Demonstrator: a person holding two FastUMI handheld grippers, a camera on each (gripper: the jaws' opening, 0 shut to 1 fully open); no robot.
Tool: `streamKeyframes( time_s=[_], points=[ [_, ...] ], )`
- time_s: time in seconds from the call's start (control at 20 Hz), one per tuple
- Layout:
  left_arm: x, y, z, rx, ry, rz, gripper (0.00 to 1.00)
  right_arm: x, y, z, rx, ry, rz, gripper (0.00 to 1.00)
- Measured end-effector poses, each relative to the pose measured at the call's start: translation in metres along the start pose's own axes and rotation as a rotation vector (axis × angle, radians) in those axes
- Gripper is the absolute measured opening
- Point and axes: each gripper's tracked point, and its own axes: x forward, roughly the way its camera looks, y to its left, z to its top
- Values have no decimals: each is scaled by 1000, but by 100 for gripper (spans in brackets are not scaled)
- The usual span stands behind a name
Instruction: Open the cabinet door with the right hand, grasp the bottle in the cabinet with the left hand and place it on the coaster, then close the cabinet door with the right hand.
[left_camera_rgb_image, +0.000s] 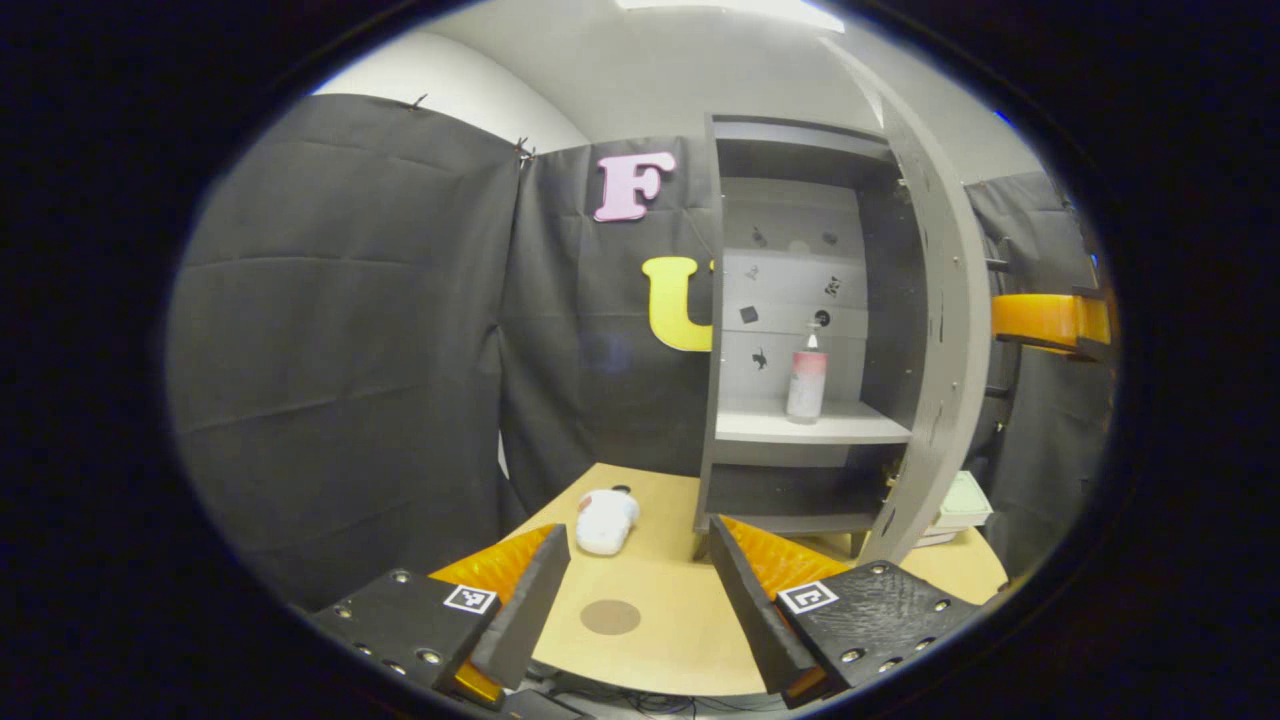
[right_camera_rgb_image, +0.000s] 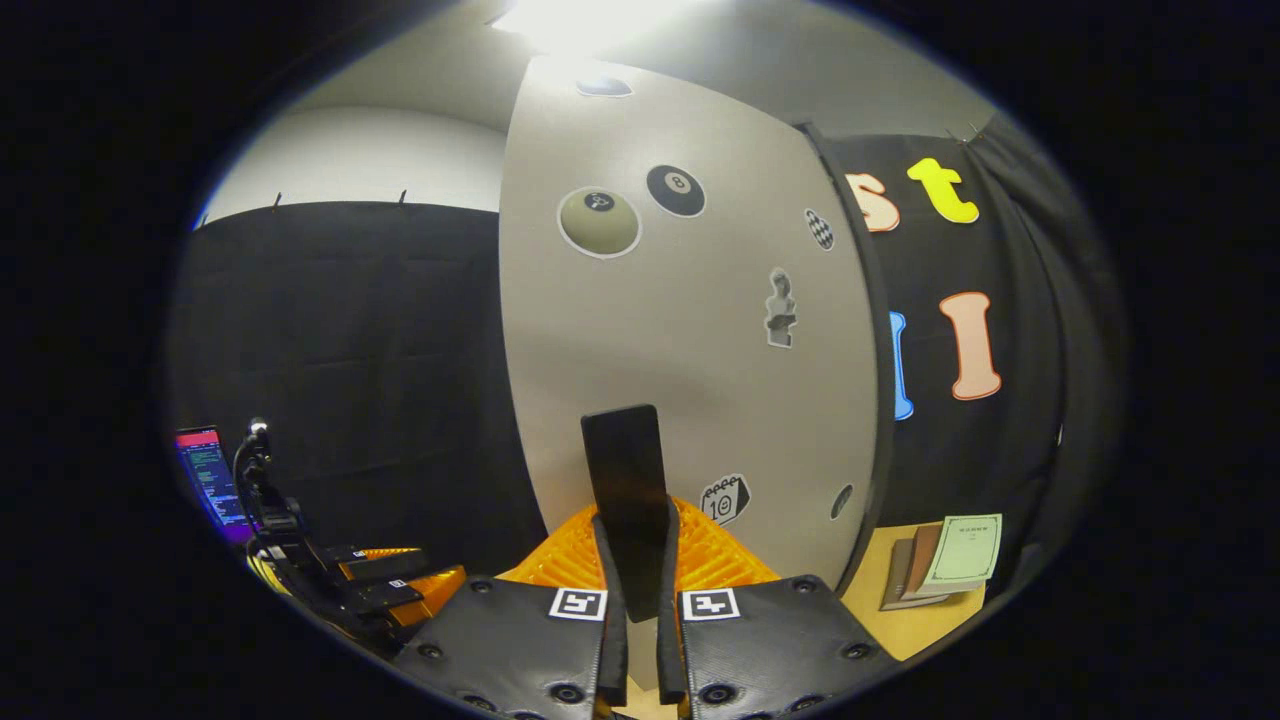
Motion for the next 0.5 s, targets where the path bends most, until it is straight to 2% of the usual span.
streamKeyframes(
  time_s=[0.1, 0.15, 0.2, 0.3, 0.35, 0.45, 0.5],
  points=[
    [-2, -9, -2, 11, 4, -24, 85, -6, -6, 0, 22, 5, -27, 13],
    [-3, -14, -1, 18, 4, -40, 85, -9, -8, -1, 37, 11, -41, 10],
    [-3, -21, -1, 25, 3, -56, 85, -12, -11, 0, 47, 9, -52, 13],
    [1, -30, 0, 34, 7, -89, 85, -18, -16, 0, 36, -6, -69, 13],
    [3, -36, 0, 32, 10, -109, 85, -20, -19, 1, 40, -8, -79, 10],
    [3, -47, -2, 31, 17, -148, 85, -29, -26, 1, 66, -18, -113, 13],
    [2, -52, -3, 35, 25, -169, 85, -35, -31, 1, 70, -30, -142, 10]
  ],
)
